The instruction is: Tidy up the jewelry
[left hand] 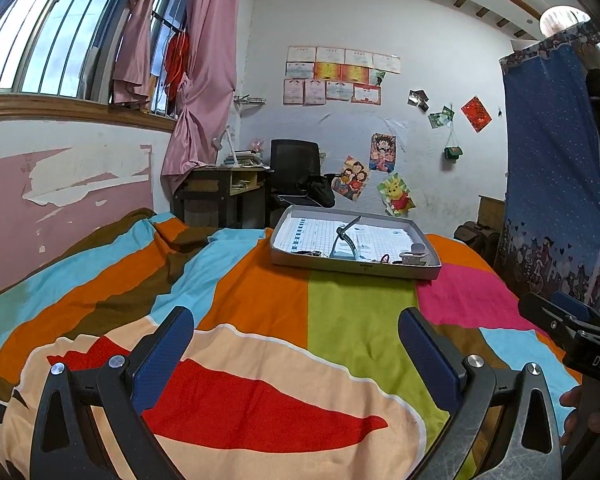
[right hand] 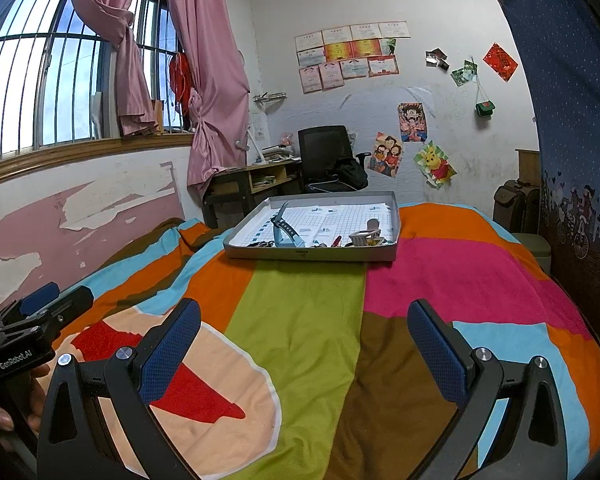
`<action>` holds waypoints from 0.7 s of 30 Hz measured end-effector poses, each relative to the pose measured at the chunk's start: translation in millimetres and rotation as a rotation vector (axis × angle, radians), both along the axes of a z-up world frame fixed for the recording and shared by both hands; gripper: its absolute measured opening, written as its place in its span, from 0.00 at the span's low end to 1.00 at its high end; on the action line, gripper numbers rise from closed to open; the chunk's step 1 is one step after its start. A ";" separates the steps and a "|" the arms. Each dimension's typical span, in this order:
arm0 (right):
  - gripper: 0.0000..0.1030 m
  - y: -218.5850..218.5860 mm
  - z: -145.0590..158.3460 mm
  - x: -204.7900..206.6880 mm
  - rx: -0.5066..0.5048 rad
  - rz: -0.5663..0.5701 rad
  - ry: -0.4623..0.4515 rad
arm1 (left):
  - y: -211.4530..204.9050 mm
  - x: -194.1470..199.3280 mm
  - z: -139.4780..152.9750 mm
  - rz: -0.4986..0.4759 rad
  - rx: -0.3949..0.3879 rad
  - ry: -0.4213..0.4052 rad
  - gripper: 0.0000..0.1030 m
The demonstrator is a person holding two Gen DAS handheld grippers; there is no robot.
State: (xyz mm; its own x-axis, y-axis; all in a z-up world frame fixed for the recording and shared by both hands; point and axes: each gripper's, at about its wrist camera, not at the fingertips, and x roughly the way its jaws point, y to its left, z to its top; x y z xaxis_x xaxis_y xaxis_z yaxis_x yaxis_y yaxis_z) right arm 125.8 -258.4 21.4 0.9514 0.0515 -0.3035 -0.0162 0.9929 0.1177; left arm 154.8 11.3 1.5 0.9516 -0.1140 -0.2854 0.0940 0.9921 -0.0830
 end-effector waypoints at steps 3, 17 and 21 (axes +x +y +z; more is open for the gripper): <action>0.99 0.1 0.1 -0.1 -0.001 0.000 -0.001 | -0.3 -0.2 0.0 0.000 0.000 -0.001 1.00; 0.99 1.3 -0.6 -0.4 -0.001 0.001 -0.002 | 0.6 0.6 0.9 -0.004 0.004 -0.001 1.00; 0.99 1.7 -0.8 -0.4 -0.002 0.001 -0.002 | 0.4 0.7 0.6 -0.005 0.001 0.000 1.00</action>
